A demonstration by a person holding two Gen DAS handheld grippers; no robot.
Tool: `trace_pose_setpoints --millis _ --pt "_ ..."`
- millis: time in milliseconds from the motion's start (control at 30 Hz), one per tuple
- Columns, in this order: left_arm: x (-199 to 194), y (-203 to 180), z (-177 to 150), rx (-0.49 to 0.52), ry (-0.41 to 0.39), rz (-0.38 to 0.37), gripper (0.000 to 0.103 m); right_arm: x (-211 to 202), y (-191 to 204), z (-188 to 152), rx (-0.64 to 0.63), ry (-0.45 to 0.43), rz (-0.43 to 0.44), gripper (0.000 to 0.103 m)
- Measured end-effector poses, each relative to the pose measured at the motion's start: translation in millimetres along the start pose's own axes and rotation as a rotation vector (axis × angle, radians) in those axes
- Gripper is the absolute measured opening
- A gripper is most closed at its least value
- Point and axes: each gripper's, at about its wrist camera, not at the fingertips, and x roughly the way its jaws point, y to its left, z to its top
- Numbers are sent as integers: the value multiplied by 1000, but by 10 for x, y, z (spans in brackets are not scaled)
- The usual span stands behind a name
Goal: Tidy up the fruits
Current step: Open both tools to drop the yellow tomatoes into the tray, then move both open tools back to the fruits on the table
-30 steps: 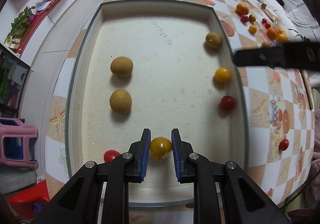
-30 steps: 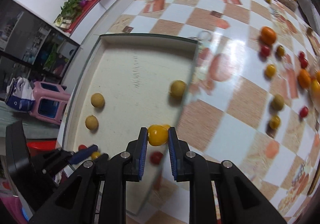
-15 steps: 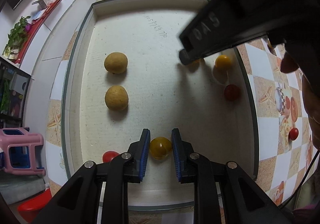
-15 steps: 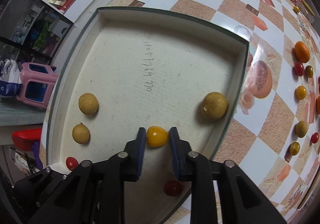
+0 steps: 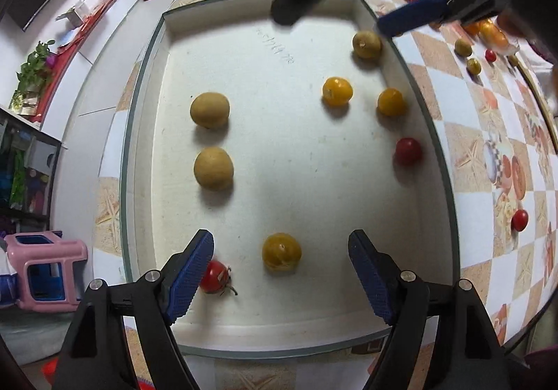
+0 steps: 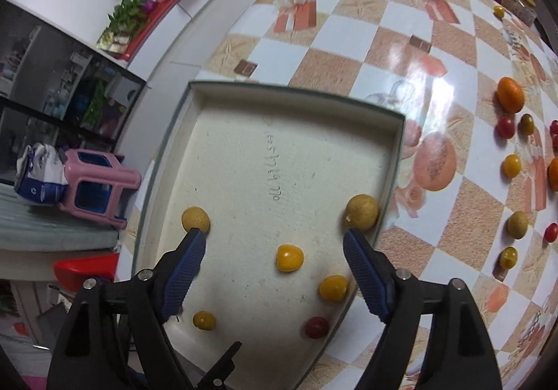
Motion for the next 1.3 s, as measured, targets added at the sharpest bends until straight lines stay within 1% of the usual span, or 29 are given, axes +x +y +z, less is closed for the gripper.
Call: trace_pose_setpoints --millis 67,133,267,400,533,667,900,1033,1167,1300 --pt "-16 -8 -2 8 5 5 80 -83 -30 4 11 -19 0 90" --pt "-63 -10 5 16 5 9 80 -194 -88 -17 24 -44 -9 98" --pt "-151 -71 -2 29 0 18 80 -365 -210 -84 50 -76 -32 103" --pt "-277 -181 39 49 -16 21 80 -499 -440 -228 93 -82 -44 103" --pt "-380 -286 121 75 -38 16 80 -642 -789 -425 158 -74 -70 103" --pt "-453 -378 231 102 -56 5 80 -726 -1090 -627 222 -69 -92 103" --pt "-619 -674 400 164 -86 -32 80 -893 -1600 -1021 342 -76 -137 103" --pt "-668 -817 584 159 -95 -68 80 -954 -1906 -1268 404 -64 -174 103" --pt "-658 -976 793 150 -107 -83 80 -1006 -2223 -1455 459 -53 -213 103" --pt "-543 -1212 1057 134 -98 -104 80 -1054 -2429 -1465 483 -65 -235 103"
